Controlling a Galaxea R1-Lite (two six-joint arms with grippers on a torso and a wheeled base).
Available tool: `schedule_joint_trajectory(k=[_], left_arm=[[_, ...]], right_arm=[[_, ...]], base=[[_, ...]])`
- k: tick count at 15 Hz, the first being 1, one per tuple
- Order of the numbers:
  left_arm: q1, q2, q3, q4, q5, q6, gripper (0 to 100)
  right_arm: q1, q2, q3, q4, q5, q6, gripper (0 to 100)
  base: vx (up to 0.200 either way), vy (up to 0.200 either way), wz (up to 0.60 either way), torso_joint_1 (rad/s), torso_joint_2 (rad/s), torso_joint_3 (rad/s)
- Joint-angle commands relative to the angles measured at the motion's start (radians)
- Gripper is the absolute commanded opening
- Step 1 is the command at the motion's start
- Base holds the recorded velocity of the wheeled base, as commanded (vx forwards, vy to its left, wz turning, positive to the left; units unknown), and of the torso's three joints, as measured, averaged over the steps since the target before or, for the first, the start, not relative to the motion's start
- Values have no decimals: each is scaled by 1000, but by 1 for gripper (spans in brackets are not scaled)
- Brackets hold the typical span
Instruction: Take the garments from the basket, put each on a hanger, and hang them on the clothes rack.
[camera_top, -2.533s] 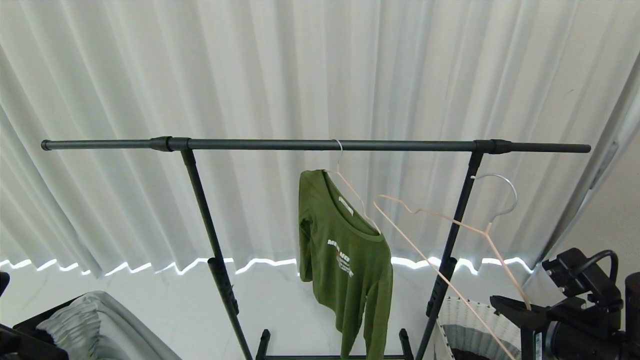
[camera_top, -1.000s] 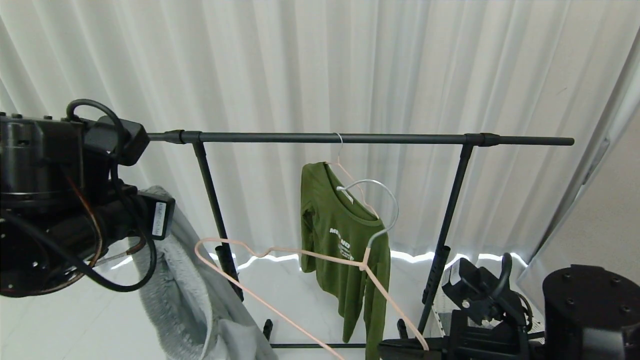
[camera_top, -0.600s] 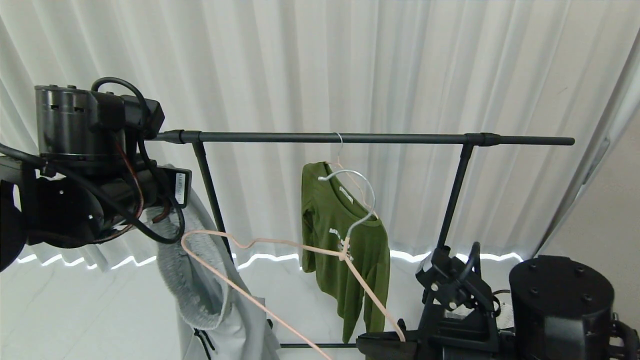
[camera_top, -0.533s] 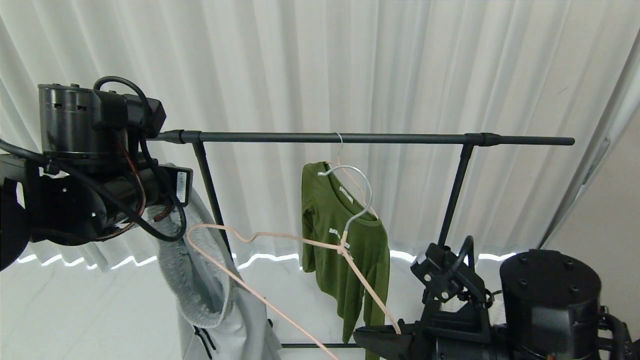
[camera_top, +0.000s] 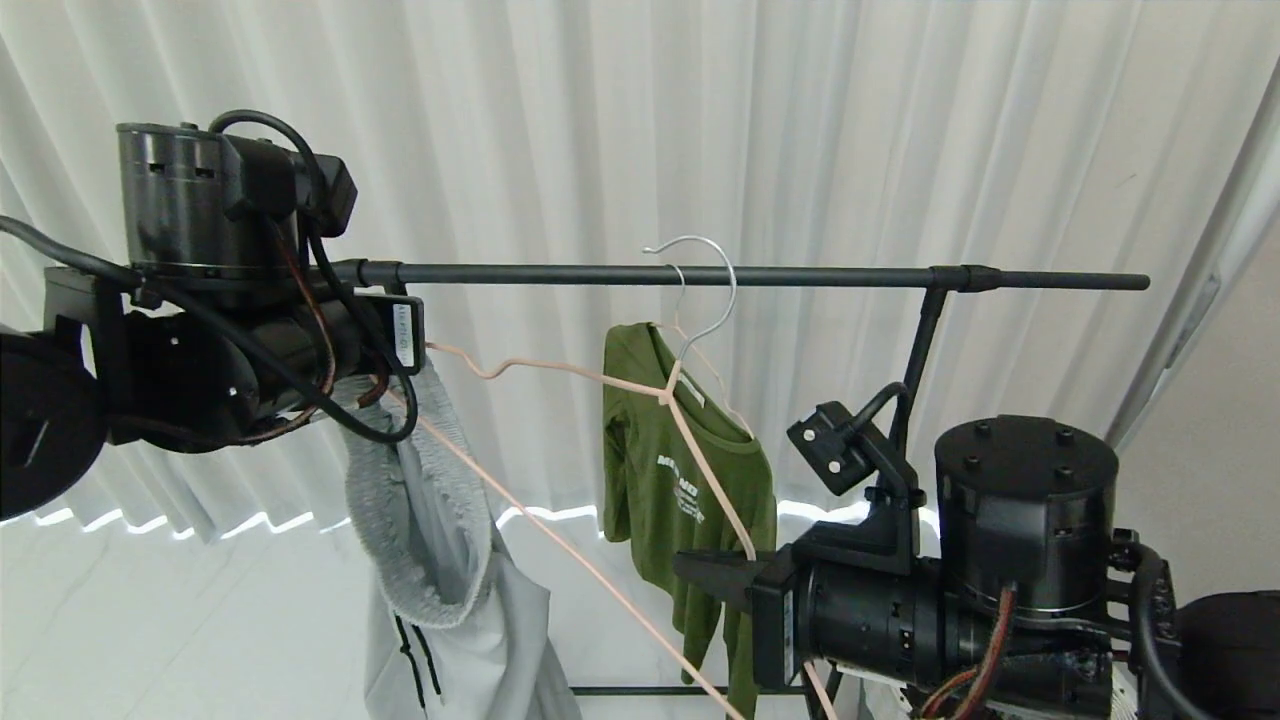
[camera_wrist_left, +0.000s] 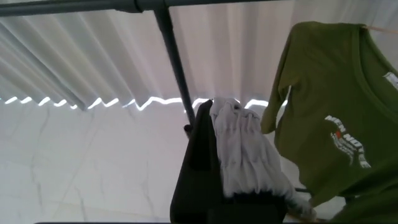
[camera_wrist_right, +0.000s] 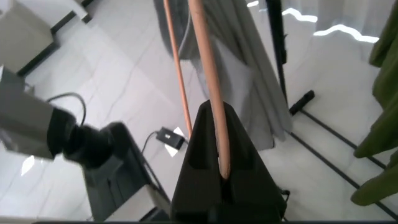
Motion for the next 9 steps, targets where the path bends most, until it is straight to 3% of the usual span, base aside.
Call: schedule_joint_trajectory(k=[1, 5, 9], left_arm=[[-4, 18, -22, -1, 7, 0, 0], [-5, 67, -62, -1, 188, 3, 0], [-54, 67, -56, 0, 193, 0, 0]], right_arm=[[-13, 24, -31, -1, -18, 3, 0], [-41, 48, -52, -1, -24, 8, 0], [-62, 88, -74, -1, -40, 8, 0]], base=[[0, 0, 0, 0, 0, 0], [0, 0, 0, 0, 0, 0], [0, 0, 0, 0, 0, 0]])
